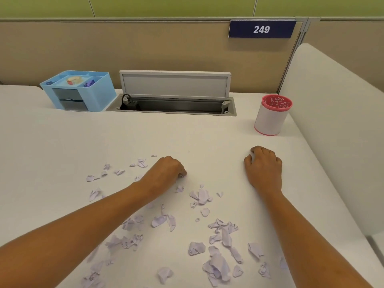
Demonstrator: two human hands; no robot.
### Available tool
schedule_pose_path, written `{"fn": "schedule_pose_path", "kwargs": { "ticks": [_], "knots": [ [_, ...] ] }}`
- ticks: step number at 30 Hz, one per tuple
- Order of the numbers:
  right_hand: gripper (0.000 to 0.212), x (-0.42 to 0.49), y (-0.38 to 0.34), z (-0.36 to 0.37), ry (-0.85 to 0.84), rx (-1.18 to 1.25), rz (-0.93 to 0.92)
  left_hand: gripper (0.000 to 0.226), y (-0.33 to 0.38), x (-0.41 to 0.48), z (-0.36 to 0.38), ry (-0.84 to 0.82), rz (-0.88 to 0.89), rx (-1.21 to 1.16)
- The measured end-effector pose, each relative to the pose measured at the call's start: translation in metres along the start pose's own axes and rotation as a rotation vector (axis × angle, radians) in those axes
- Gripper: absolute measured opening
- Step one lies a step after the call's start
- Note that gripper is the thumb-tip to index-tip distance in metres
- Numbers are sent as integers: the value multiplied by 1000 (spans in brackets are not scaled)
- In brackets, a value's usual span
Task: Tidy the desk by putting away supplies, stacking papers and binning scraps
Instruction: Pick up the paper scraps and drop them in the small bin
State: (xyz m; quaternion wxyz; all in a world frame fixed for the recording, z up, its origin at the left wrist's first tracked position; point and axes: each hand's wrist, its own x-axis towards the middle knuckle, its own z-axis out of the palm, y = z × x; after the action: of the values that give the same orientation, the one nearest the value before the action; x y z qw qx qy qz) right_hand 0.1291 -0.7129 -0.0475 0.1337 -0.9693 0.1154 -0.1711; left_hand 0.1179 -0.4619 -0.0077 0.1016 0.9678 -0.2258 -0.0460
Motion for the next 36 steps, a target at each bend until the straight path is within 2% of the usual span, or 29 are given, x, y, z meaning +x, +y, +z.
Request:
{"fn": "schedule_pose_path", "kwargs": {
  "ticks": [4,12,17,21,24,29,36],
  "knots": [
    [28,0,1,0,-15,-10,1,26,9,9,-9,54,-14,-20],
    [30,0,1,-1,-32,-20,2,19,73,97,-59,238,22,-305],
    [18,-1,1,6,65,20,2,18,129,172,-78,312,151,-364],
    [12,0,2,8,106,8,-2,19,156,226,-85,353,111,-349],
    [15,1,1,9,145,-12,-12,17,166,253,-83,345,62,-362],
    [37,3,1,11,100,3,-16,23,173,272,-75,259,103,-314],
    [34,2,1,9,120,-4,-5,26,159,249,-86,274,129,-377]
  ]
}}
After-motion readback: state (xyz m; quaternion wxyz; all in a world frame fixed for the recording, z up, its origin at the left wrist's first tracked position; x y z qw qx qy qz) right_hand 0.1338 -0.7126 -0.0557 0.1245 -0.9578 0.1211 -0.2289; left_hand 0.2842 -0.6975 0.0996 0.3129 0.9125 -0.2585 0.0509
